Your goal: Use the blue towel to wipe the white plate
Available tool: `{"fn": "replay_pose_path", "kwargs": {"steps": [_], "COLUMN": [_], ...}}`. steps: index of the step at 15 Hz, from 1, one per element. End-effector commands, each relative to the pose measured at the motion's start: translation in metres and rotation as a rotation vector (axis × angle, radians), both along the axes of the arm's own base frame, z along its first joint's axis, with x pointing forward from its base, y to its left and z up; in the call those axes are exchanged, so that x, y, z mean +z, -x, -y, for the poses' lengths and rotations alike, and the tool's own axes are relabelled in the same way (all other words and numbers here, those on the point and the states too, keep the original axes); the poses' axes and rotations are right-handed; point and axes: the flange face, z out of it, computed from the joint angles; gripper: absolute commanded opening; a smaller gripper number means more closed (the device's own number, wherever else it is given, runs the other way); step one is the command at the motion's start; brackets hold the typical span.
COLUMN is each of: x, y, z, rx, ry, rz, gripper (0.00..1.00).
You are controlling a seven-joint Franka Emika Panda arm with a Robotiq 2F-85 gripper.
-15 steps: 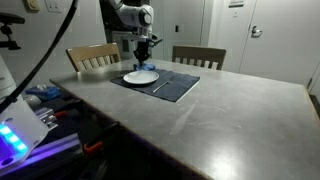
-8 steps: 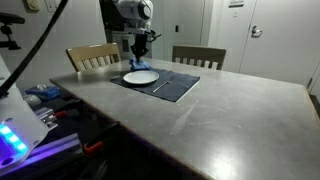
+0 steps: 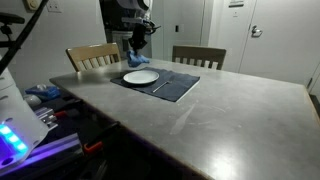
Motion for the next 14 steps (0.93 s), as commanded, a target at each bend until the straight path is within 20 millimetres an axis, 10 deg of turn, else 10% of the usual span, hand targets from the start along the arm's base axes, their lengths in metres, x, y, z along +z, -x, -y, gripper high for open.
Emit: {"fn": "replay_pose_path", "kwargs": {"steps": [1,14], "x": [0.003,-0.012], "y": [0.019,0.093], "z": [0.014,0.098], "rx": [-0.035,-0.165], "ry": [-0.004,0.047], "rz": [-0.051,0.071], "gripper": [0.01,0.01]}}
